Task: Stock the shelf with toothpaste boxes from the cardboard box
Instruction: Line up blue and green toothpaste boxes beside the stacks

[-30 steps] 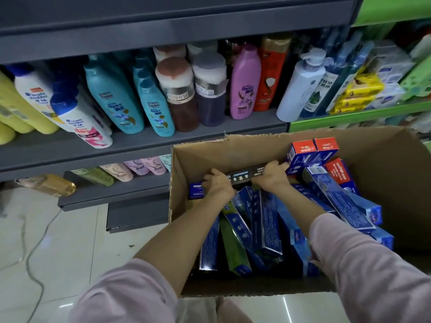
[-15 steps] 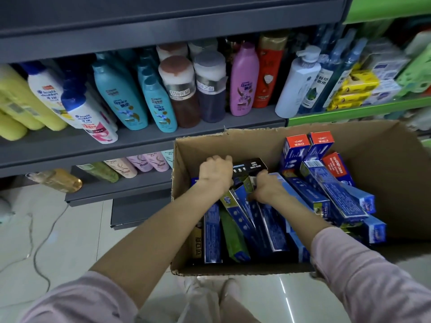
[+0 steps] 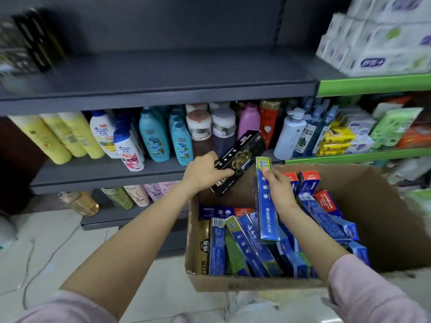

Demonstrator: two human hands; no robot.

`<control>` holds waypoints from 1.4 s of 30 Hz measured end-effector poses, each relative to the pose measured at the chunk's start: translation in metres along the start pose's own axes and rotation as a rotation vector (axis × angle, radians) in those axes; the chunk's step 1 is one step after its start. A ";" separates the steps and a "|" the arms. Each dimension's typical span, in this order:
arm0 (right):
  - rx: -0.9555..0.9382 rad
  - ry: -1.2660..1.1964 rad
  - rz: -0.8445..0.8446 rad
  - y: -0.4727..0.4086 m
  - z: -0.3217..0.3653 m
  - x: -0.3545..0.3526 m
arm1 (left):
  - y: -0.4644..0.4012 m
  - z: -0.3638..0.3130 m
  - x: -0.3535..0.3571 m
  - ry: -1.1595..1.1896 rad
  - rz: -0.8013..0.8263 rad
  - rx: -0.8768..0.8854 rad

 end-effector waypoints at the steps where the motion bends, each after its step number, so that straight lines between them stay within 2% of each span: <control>1: -0.022 -0.053 0.003 0.001 0.013 0.007 | 0.003 0.001 -0.009 0.110 -0.016 -0.032; 5: -0.047 -0.215 0.071 0.003 0.052 0.043 | 0.014 0.006 -0.037 0.552 -0.016 -0.079; 7: -0.048 -0.268 0.118 0.005 0.067 0.065 | 0.019 0.012 -0.058 0.689 -0.046 -0.092; 14: -0.153 -0.250 0.304 0.014 0.126 0.163 | 0.037 0.056 -0.132 0.955 -0.166 -0.178; 17: -0.194 -0.173 0.392 0.023 0.142 0.211 | 0.042 0.081 -0.170 0.938 -0.281 -0.139; 22: -0.246 -0.055 0.435 0.029 0.163 0.287 | 0.059 0.153 -0.241 0.649 -0.592 -0.176; 26: -0.356 0.050 0.456 0.030 0.182 0.350 | 0.063 0.214 -0.302 0.306 -0.692 -0.175; 30: -0.442 0.150 0.434 0.024 0.196 0.422 | 0.057 0.282 -0.358 -0.265 -0.647 -0.348; 32: -0.473 0.149 0.425 0.024 0.206 0.461 | 0.048 0.312 -0.379 -0.477 -0.591 -0.324; 37: -0.504 0.136 0.415 0.019 0.221 0.520 | 0.014 0.358 -0.406 -0.661 -0.487 -0.211; 42: -0.424 0.098 0.389 0.009 0.210 0.552 | -0.014 0.379 -0.413 -0.780 -0.547 -0.110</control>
Point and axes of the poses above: each hand's wrist, its own y-axis away from the middle knuckle, its own x-axis out of the palm, z = x × y, the point moved 9 cm from there along -y, towards the middle knuckle, and after that the axes turned 8 degrees about -y, right-handed, at the moved point
